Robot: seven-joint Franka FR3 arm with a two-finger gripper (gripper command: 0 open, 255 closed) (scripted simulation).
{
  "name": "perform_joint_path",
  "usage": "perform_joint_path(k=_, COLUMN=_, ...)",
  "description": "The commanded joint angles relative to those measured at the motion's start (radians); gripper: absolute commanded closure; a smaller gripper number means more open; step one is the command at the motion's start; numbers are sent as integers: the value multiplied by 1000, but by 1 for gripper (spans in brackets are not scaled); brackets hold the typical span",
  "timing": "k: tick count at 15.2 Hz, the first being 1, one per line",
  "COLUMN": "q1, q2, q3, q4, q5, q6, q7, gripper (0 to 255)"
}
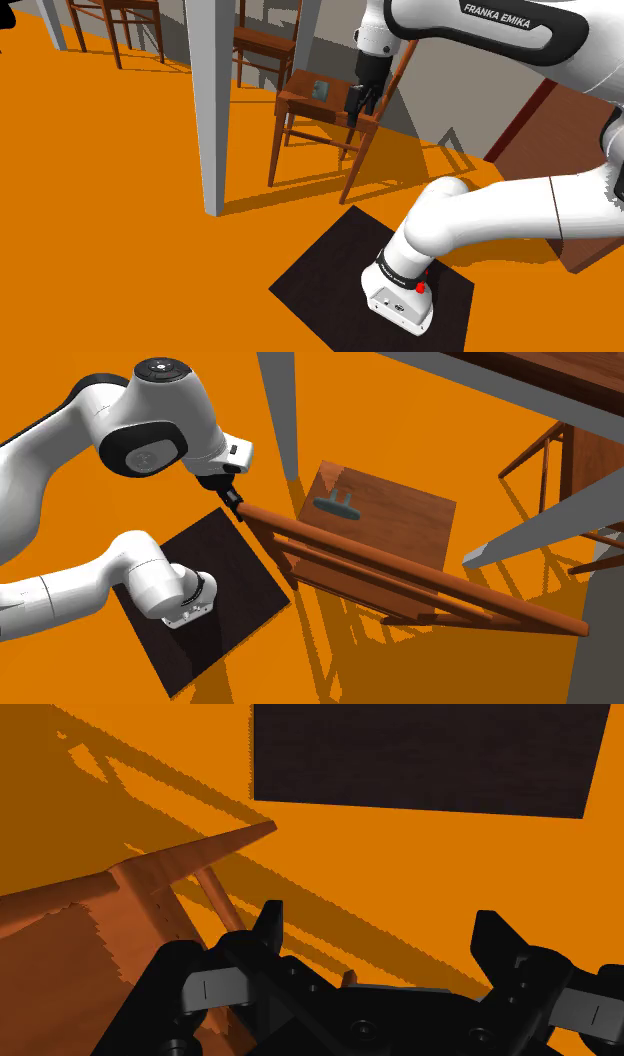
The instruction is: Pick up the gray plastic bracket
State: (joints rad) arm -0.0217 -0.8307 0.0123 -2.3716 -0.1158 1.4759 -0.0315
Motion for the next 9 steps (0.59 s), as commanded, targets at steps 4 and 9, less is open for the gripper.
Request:
perform_joint_path(k=4, q1=8, q2=83, q3=-72, q4=59, q5=-33, q6=43, q7=-115, gripper=0)
perform_joint_path(k=9, q1=33, q2=242, q3=-182, q4=188, q5=-56, q6=103, q7=-308, gripper=0)
